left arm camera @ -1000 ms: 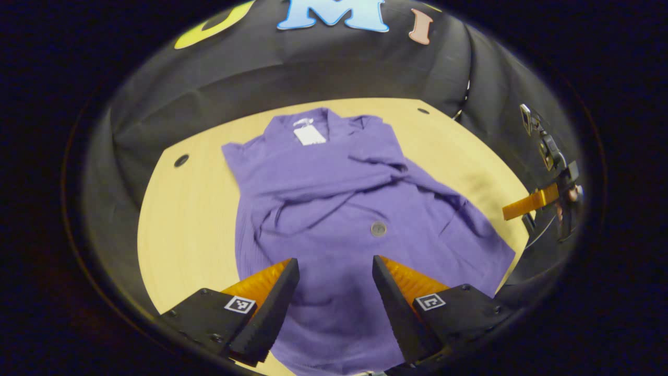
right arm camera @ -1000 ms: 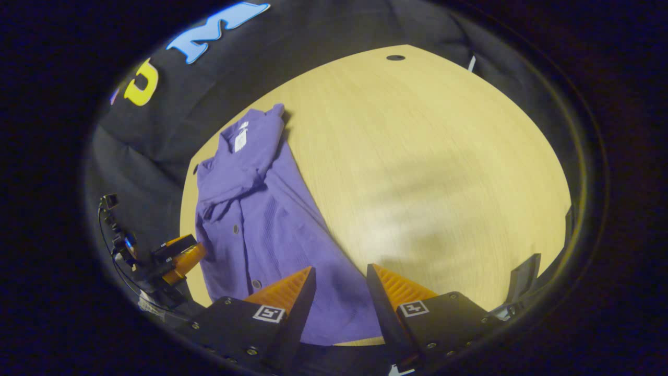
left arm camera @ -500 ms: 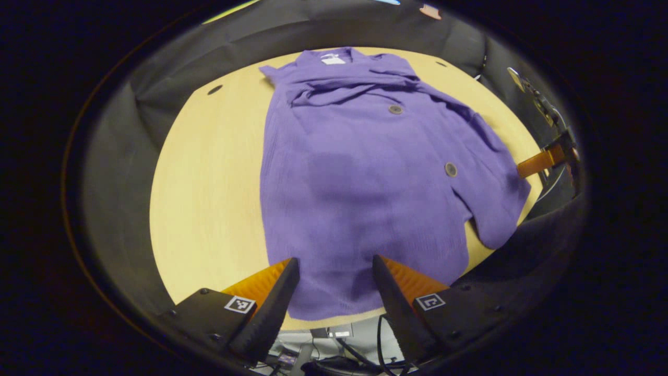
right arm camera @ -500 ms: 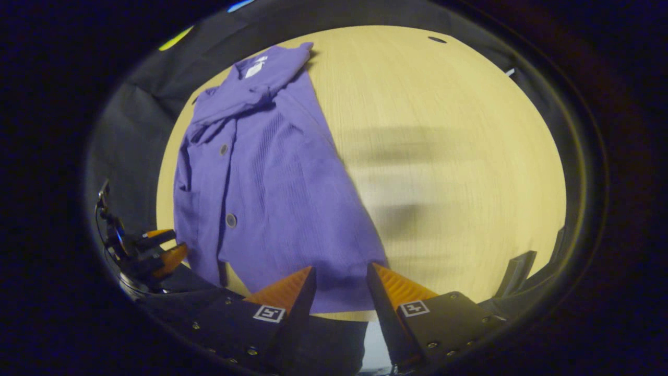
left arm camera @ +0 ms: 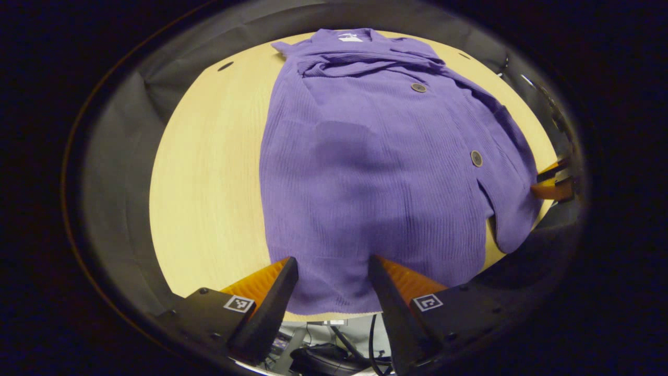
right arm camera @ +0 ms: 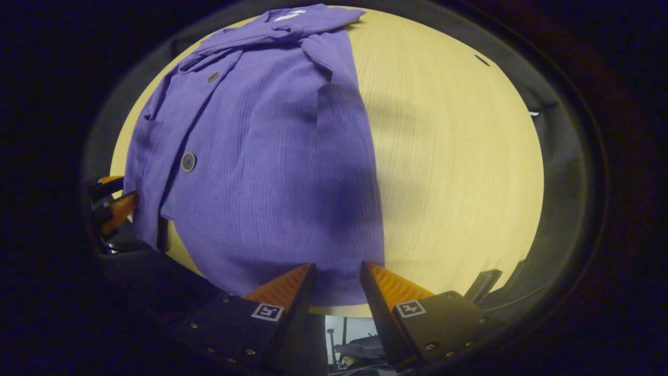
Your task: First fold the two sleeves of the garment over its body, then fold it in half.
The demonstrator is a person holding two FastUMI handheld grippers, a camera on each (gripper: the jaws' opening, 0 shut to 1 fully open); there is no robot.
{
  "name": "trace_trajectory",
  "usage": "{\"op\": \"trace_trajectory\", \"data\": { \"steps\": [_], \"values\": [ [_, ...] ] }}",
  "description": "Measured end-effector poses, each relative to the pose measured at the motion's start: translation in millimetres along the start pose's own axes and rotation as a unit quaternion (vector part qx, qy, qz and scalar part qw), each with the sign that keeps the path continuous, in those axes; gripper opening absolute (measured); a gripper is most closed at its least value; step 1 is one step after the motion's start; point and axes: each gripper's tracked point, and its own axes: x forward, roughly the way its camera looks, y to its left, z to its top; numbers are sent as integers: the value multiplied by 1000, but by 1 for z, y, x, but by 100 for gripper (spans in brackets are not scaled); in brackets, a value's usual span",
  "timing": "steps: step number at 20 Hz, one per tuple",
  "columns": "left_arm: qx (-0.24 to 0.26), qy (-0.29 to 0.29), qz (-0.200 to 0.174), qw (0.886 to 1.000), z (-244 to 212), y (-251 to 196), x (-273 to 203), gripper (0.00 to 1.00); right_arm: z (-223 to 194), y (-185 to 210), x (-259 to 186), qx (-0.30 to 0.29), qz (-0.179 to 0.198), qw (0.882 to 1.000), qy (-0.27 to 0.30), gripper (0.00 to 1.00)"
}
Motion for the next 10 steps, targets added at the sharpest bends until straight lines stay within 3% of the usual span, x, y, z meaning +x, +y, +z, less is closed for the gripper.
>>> {"op": "trace_trajectory", "data": {
  "steps": [1,3,4,5,7,8,10],
  "values": [
    [-14,8,-5,1000,1,1,2,96,4,0,-1,9,-2,1000,4,64],
    [-32,26,-14,999,2,1,3,95,6,3,-3,19,-5,1000,17,62],
    [-32,31,-15,999,1,0,2,96,5,3,-3,19,-7,1000,18,54],
    [-29,35,-13,999,1,0,2,93,6,3,-3,19,-10,1000,15,63],
    [-26,32,-11,999,2,-4,2,94,7,2,-1,10,-15,1000,11,64],
    [-21,27,-13,999,3,-8,2,88,9,3,-4,5,-19,1000,11,54],
    [-10,7,-14,1000,10,-16,1,65,10,5,-2,-10,-20,1000,12,60]
  ]
}}
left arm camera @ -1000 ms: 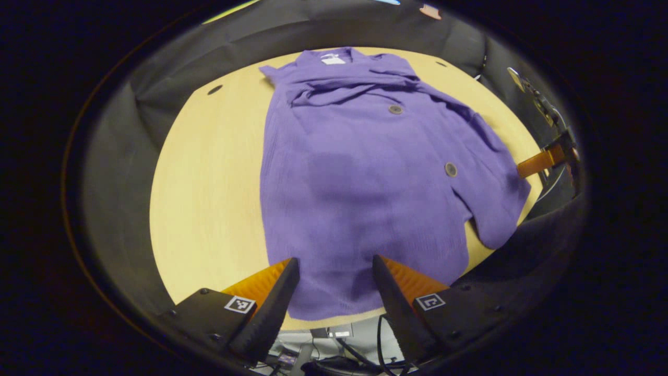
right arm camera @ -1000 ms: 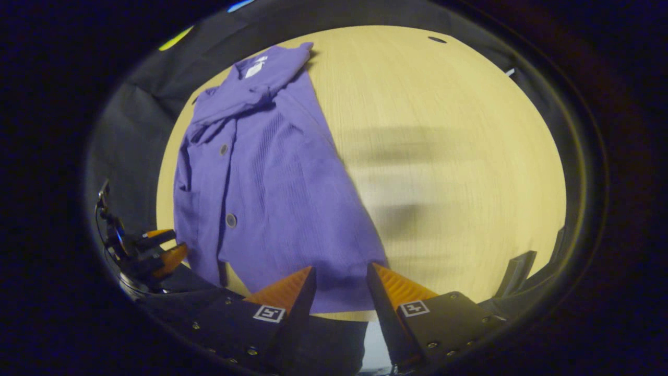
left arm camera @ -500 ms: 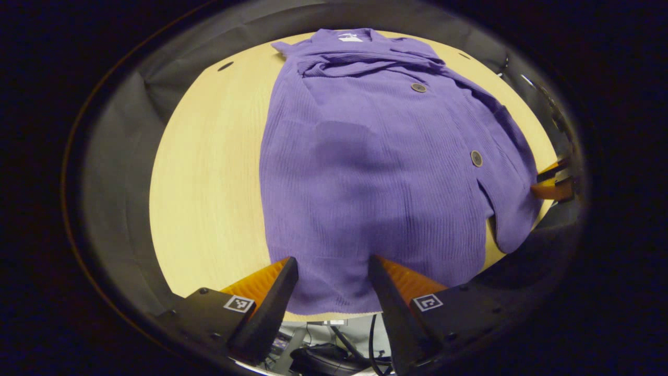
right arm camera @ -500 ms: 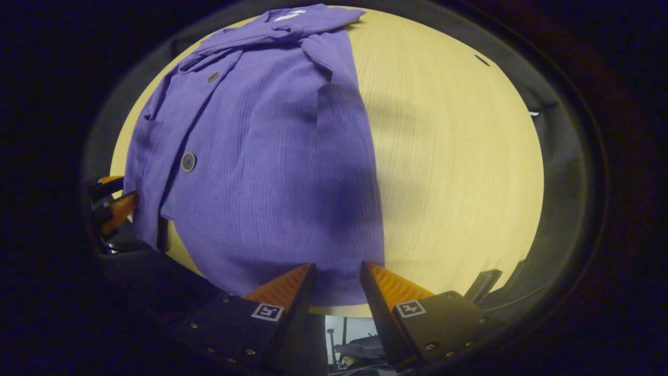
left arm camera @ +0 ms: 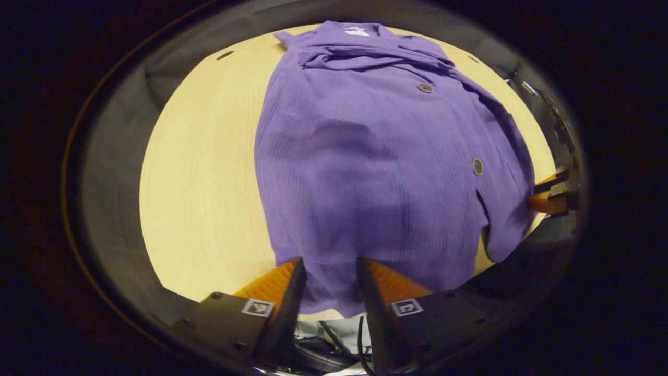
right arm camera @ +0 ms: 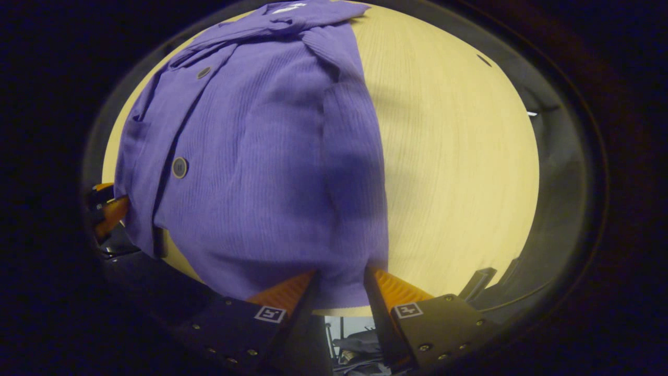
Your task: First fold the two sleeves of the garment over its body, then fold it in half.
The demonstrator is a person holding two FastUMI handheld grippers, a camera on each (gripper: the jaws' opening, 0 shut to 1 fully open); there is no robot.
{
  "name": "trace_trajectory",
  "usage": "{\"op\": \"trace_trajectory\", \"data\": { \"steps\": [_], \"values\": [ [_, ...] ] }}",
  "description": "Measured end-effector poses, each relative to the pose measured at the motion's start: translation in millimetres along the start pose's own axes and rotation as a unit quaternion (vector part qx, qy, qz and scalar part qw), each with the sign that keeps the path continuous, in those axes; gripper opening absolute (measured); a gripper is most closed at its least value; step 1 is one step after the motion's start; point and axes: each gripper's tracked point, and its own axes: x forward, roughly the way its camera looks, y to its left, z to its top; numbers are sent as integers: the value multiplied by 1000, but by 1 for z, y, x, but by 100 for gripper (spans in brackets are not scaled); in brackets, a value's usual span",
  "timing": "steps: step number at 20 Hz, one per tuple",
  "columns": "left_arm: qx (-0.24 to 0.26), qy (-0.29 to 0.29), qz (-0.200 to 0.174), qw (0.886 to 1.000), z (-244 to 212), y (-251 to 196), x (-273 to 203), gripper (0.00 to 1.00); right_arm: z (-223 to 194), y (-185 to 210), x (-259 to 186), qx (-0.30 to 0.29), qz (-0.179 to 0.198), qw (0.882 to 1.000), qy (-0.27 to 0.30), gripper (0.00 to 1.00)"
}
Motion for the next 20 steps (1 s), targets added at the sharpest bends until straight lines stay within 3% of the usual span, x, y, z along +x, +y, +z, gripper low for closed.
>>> {"op": "trace_trajectory", "data": {
  "steps": [1,2,3,5,8,12,20],
  "values": [
    [2,-13,2,1000,4,-3,1,46,0,0,-3,-15,-6,1000,2,36],
    [1,-23,6,1000,8,-4,3,27,5,-6,-2,-29,-28,999,-4,36],
    [0,-18,8,1000,8,-4,4,21,3,-9,2,-39,-34,999,0,6],
    [-18,-24,6,1000,9,-4,4,7,5,-9,-3,-40,-36,999,-2,5],
    [-23,-17,-8,1000,8,-5,4,7,2,-7,-3,-10,-19,1000,-9,5],
    [-68,-23,-31,997,11,-2,0,6,1,-8,-5,47,15,999,-19,1],
    [-81,-74,-26,994,53,9,-36,6,15,-8,-36,92,56,993,-52,1]
  ]
}}
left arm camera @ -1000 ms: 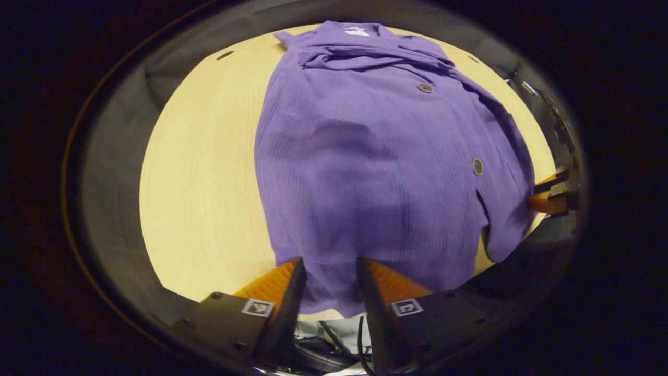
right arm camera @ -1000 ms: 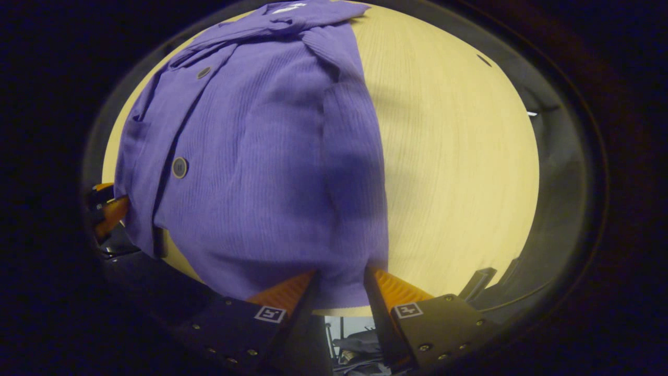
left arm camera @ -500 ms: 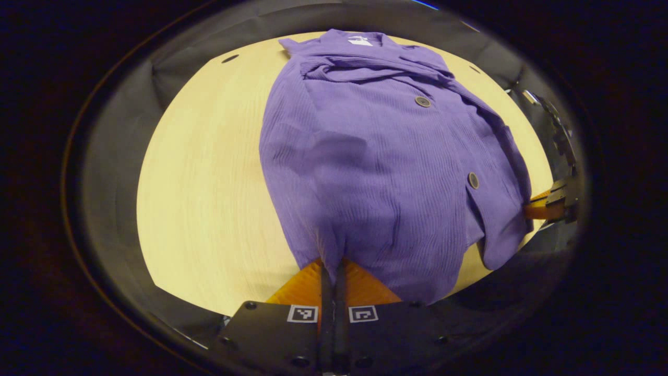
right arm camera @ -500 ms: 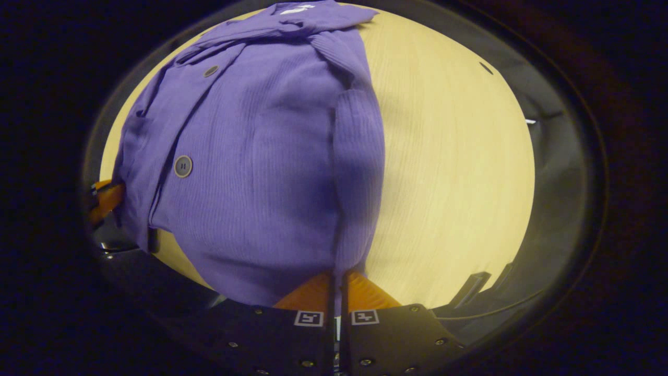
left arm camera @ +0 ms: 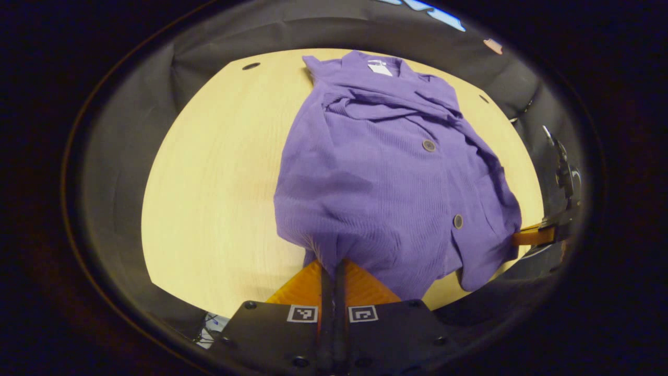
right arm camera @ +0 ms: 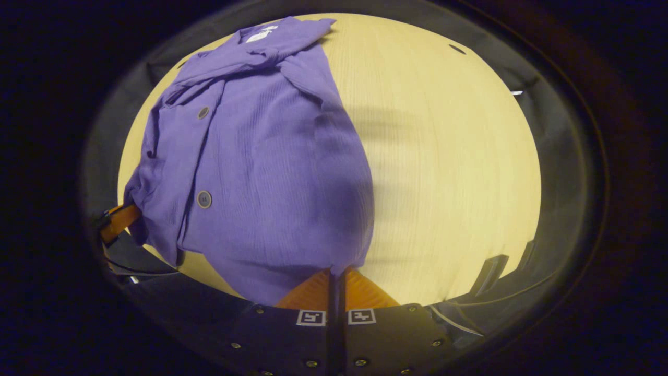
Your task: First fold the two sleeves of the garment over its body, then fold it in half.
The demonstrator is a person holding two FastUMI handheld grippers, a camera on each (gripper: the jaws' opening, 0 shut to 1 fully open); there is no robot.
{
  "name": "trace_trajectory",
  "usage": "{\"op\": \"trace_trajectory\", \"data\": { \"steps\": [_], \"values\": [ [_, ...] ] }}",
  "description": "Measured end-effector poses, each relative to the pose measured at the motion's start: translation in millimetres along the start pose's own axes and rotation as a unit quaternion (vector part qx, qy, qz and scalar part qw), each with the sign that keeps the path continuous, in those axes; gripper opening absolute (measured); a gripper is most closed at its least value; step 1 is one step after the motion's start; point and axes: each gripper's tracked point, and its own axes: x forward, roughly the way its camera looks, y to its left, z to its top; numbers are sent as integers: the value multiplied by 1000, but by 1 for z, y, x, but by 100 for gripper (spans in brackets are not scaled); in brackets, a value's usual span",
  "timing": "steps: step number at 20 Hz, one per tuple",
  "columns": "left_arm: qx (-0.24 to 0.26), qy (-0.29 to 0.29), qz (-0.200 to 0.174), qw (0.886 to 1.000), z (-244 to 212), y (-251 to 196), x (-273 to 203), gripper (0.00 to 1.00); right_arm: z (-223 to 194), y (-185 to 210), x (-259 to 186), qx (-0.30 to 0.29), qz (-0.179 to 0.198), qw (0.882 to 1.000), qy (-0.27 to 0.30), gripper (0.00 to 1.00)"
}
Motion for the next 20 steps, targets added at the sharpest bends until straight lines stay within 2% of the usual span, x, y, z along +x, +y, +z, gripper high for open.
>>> {"op": "trace_trajectory", "data": {
  "steps": [3,9,20],
  "values": [
    [11,-15,-3,1000,17,-4,-9,7,18,5,-17,25,27,999,-29,1],
    [-11,-59,-13,998,76,-3,-26,7,75,7,-53,62,67,992,-86,1],
    [-28,-155,-38,987,210,-10,-57,7,189,7,-109,78,105,973,-189,1]
  ]
}}
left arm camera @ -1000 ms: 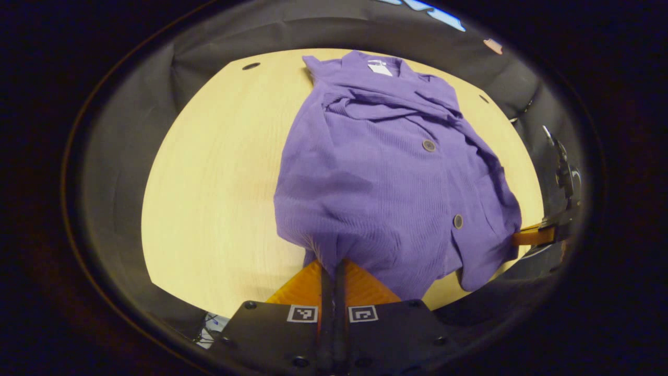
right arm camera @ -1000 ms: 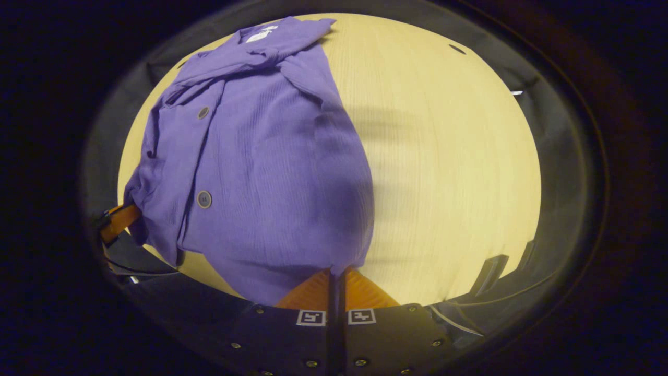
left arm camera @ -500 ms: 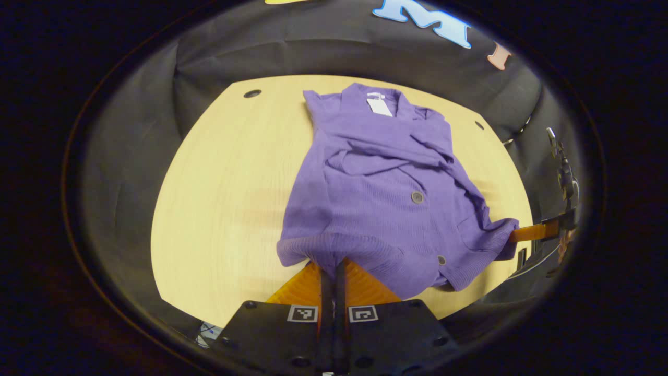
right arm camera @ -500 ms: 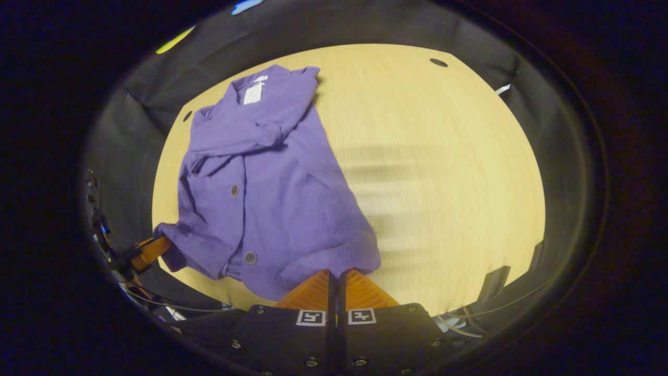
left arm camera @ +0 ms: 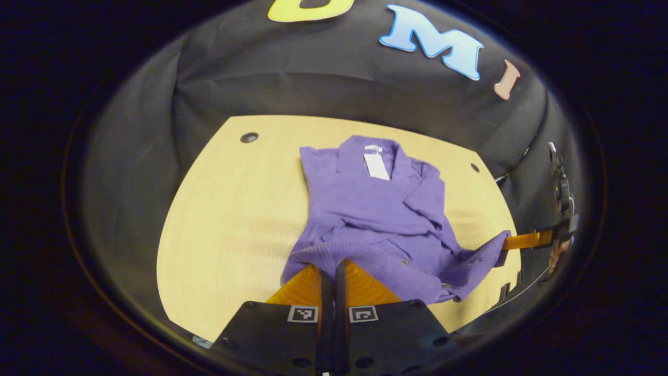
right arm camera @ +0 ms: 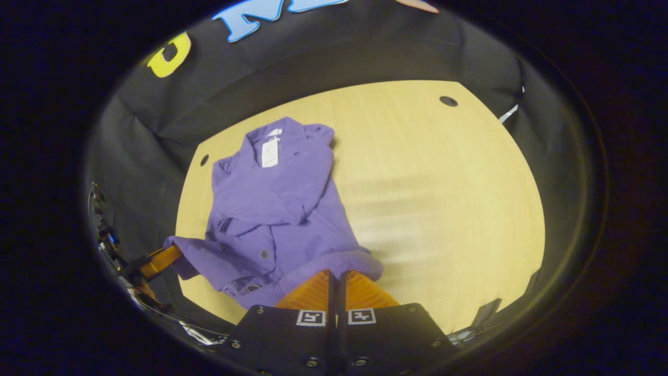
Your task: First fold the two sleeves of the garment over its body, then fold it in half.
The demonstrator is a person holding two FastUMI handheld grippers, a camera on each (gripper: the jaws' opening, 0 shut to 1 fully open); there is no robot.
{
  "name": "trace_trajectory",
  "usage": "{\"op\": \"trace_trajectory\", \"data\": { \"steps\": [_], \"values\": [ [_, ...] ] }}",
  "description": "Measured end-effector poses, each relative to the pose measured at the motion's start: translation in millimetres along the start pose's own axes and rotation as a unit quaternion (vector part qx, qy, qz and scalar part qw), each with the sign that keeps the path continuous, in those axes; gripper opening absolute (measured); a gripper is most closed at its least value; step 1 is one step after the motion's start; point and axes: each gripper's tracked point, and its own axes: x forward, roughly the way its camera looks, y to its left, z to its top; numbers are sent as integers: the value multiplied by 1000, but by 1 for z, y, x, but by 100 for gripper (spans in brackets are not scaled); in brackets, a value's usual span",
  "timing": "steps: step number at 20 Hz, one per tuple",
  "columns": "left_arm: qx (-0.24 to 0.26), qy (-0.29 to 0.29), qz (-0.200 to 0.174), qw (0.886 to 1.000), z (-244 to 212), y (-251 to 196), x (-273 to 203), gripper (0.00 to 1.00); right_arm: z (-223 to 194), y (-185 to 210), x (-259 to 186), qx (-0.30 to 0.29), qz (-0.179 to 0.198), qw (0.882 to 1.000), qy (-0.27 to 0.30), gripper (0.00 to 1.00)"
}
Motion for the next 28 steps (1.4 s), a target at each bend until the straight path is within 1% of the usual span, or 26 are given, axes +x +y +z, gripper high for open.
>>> {"op": "trace_trajectory", "data": {
  "steps": [6,11,13,15,17,18,20,23,25,27,28],
  "values": [
    [27,-51,3,998,77,0,20,6,86,3,1,20,11,998,-62,1],
    [47,-88,9,995,137,2,39,7,157,7,3,46,24,992,-111,1],
    [71,-98,16,992,155,1,51,7,177,6,7,62,31,990,-125,1],
    [98,-101,20,990,164,-5,64,6,193,8,16,79,33,987,-133,0],
    [105,-100,20,989,170,-8,78,7,202,7,28,94,31,986,-135,0],
    [100,-100,19,990,174,-10,88,7,206,6,34,100,31,985,-137,1],
    [71,-102,15,992,190,-8,103,7,214,3,47,109,27,984,-140,0],
    [32,-107,17,994,210,5,127,7,235,1,59,118,26,981,-155,0],
    [21,-112,20,993,225,11,141,7,254,4,67,126,32,978,-165,0],
    [21,-126,25,992,236,17,150,7,269,8,72,137,37,974,-177,1],
    [21,-124,27,992,238,18,156,6,274,9,76,144,39,972,-181,1]
  ]
}}
